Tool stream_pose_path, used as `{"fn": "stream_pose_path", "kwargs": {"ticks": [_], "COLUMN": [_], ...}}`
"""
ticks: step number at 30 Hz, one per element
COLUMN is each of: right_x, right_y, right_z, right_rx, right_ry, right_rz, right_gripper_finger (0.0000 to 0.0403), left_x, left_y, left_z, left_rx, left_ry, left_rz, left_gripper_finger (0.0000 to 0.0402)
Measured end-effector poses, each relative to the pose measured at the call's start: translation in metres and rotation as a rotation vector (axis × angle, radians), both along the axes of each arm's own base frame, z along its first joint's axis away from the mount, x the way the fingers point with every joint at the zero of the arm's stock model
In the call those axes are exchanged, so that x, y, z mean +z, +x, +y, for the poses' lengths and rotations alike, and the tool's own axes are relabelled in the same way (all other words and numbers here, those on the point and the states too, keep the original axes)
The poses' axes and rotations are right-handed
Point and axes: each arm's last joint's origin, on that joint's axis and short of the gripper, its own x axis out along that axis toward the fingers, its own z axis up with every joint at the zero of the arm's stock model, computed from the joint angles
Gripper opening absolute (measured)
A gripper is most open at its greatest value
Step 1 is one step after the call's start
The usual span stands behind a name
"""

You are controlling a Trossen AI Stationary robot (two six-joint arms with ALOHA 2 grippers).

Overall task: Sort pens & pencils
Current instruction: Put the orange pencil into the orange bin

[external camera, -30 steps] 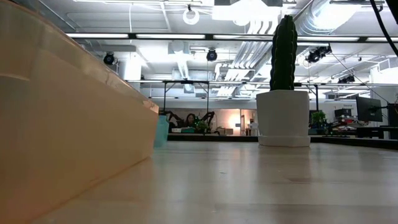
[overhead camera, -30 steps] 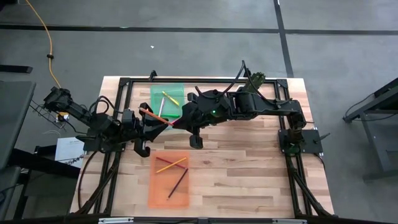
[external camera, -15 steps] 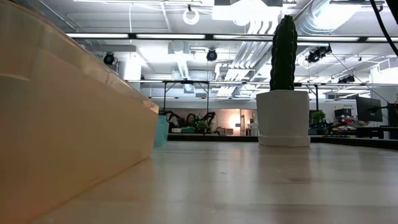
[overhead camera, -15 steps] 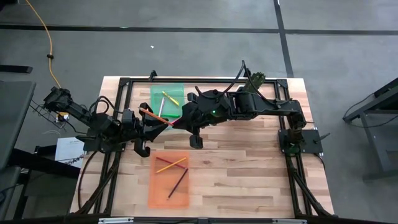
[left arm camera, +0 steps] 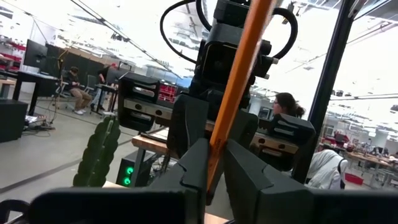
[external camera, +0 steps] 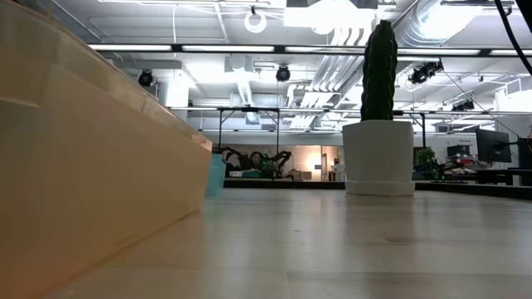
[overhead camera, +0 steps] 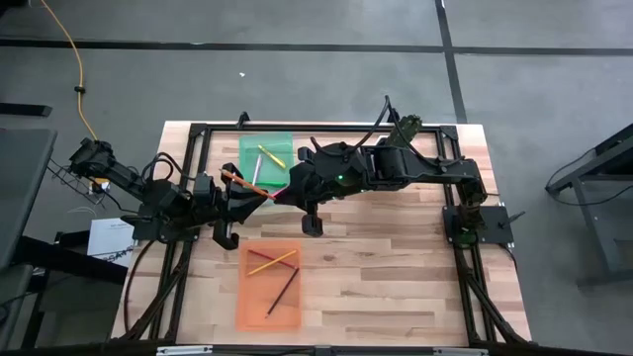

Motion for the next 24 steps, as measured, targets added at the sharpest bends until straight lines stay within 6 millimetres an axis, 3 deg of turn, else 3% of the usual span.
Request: {"fn": "stream_pose_path", "kwargs": {"ticks": [5, 14, 24], "right_x": [0.0003, 0.0004, 0.0006], "right_y": [0.0000, 0.0001, 0.0002], "right_z": [0.0000, 0.0000, 0.0002], "right_rx": [0.000, 0.001, 0.001], "right_ry": [0.001, -0.002, -0.001], "right_rz": [-0.002, -0.004, -0.006], "right_gripper_finger": [0.0001, 0.0004, 0.0055], "left_x": [0.0001, 0.0002, 0.0003], "left_y": [-0.0001, -0.0001, -0.0001], "left_z": [0.0000, 0.0001, 0.0001], "left_rx": [0.001, 0.001, -0.001], "left_ry": [0.000, -0.001, -0.004], "left_rz": [-0.001, -0.002, -0.004], "left_gripper_finger": [0.0020, 0.0024, 0.0020]}}
